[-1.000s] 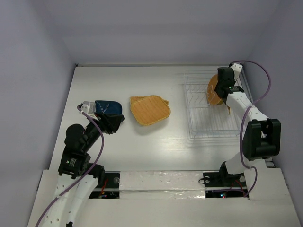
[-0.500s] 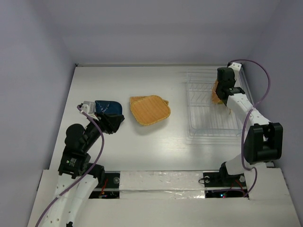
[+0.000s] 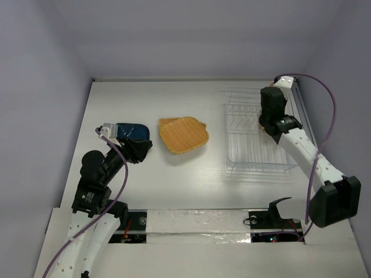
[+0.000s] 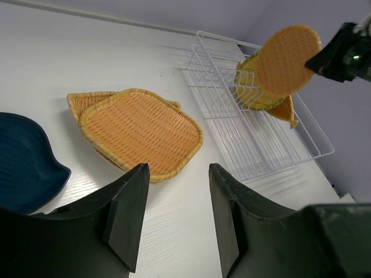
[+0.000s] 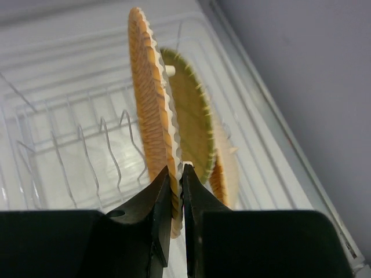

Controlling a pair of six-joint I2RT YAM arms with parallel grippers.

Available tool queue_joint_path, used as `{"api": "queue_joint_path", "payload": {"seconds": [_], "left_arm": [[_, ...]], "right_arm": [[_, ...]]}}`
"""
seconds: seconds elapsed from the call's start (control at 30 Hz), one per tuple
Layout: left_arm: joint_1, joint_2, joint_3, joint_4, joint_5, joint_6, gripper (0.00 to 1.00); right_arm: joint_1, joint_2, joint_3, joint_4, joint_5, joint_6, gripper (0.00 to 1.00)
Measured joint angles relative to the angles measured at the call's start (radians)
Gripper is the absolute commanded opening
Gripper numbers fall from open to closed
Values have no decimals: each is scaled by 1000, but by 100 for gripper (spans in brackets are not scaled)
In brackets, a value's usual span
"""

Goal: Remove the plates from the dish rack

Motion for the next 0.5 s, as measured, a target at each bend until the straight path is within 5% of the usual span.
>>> {"api": "queue_joint_path", "payload": {"seconds": [0.23,0.5], "left_arm": [[0,3,0,0,0,0,42],[0,3,0,0,0,0,42]], "right_arm": [[80,-216,12,6,-60,55,0],[139,-236,-39,95,-447,210,0]]}}
